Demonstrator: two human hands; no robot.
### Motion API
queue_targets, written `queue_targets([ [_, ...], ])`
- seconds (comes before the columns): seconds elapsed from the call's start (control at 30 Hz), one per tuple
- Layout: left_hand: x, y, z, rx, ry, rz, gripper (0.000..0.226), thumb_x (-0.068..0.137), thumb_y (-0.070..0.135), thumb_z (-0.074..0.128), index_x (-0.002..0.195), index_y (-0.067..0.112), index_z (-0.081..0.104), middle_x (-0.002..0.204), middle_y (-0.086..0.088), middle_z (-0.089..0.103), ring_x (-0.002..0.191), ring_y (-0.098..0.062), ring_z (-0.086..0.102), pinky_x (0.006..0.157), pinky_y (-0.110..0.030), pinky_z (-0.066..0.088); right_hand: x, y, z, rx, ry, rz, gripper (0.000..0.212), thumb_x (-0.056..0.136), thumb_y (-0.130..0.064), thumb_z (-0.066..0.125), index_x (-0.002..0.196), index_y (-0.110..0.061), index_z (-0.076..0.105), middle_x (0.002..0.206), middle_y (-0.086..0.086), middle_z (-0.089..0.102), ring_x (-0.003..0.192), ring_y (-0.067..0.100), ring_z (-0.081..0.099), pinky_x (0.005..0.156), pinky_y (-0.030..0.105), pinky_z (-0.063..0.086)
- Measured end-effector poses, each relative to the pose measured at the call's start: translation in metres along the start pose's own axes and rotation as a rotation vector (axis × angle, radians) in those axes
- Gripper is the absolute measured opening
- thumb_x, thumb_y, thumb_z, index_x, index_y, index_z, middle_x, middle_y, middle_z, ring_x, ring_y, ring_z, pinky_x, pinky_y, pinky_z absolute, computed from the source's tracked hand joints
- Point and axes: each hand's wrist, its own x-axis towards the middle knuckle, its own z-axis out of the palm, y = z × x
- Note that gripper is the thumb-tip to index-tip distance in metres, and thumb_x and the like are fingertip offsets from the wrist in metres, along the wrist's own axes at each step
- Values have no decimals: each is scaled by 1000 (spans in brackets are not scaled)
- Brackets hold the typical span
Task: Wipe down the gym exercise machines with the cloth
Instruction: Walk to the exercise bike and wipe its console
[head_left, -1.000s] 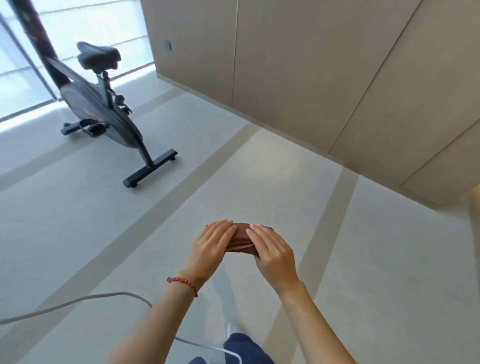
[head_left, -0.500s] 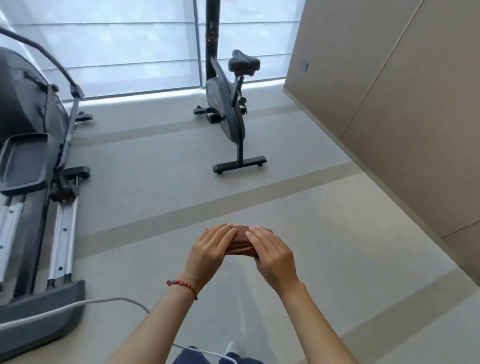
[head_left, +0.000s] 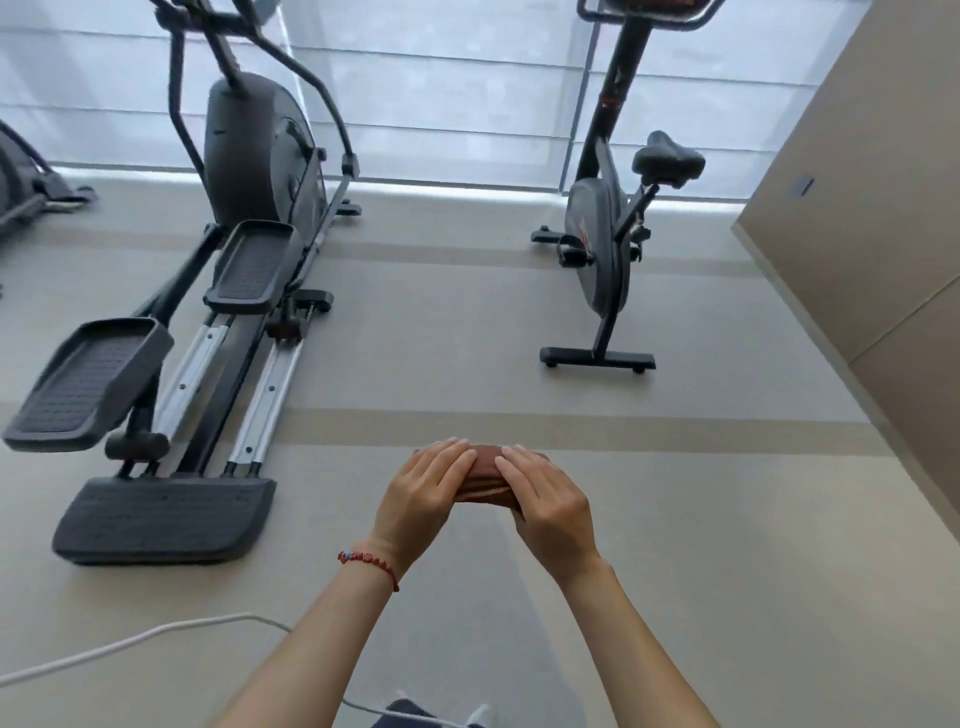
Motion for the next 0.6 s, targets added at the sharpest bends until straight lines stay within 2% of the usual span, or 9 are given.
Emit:
queue_targets([
  [0.27,22,-42,11,23,24,-40,29,101,9,33,109,0,59,107,-15,67,100,-29,64,94,-35,47,39,19,37,60,-16,-46,23,84,-2,61,104,-3,71,109,10,71,102,25,68,91,34,52],
  [0.4,45,-77,32,5,34,-50,23,91,2,45,108,-1,61,108,-16,67,102,-29,62,95,-35,45,70,39,67,70,8,-54,29,83,2,59,111,-6,61,110,10,70,103,25,67,92,33,49],
  [0.6,94,-144,64,-18,27,-38,28,86,0,48,114,4,53,108,-15,67,102,-29,62,93,-35,46,126,77,117,36,-1,-44,24,84,2,57,105,-3,69,109,9,71,102,25,68,91,34,50],
])
